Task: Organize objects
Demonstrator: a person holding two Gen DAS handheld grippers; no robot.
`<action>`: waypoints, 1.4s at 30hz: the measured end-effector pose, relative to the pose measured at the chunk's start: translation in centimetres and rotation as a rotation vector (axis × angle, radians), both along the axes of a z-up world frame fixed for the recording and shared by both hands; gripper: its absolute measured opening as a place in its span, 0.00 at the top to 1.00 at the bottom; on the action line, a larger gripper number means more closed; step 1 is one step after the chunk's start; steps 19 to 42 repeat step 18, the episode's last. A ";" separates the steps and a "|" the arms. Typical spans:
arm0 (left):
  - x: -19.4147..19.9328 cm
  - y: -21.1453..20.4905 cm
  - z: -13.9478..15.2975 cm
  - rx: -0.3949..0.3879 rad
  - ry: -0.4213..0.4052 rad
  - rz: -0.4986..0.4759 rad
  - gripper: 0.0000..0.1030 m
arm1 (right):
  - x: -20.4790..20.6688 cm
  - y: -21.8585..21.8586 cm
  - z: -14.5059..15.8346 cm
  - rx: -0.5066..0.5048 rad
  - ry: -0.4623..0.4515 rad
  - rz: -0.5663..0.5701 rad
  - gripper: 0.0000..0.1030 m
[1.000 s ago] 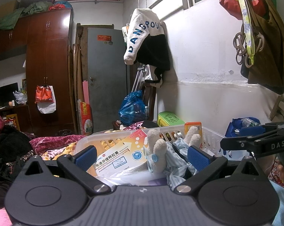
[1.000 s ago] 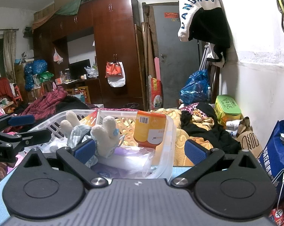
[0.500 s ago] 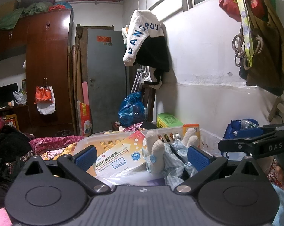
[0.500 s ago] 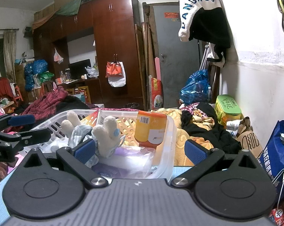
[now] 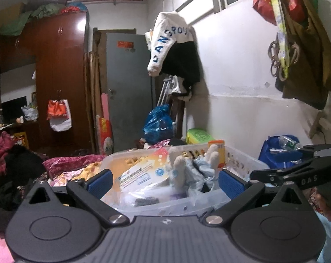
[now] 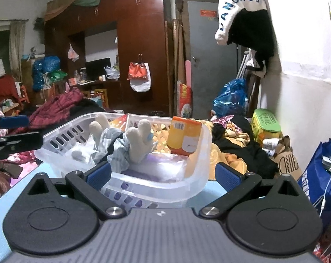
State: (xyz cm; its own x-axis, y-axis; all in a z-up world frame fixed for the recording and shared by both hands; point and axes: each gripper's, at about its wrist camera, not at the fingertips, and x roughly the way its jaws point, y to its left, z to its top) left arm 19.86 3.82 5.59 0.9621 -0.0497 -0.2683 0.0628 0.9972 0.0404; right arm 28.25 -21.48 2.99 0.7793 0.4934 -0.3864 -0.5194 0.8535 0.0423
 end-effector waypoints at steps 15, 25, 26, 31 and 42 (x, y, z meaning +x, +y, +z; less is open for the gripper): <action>-0.7 0.3 -1.1 0.026 0.030 0.036 0.00 | -1.3 -0.2 -0.8 0.006 0.003 0.020 0.00; -0.5 0.2 -1.3 0.015 0.036 0.040 0.00 | -1.8 -0.1 -0.9 0.004 -0.002 0.029 0.00; -0.5 0.2 -1.3 0.015 0.036 0.040 0.00 | -1.8 -0.1 -0.9 0.004 -0.002 0.029 0.00; -0.5 0.2 -1.3 0.015 0.036 0.040 0.00 | -1.8 -0.1 -0.9 0.004 -0.002 0.029 0.00; -0.5 0.2 -1.3 0.015 0.036 0.040 0.00 | -1.8 -0.1 -0.9 0.004 -0.002 0.029 0.00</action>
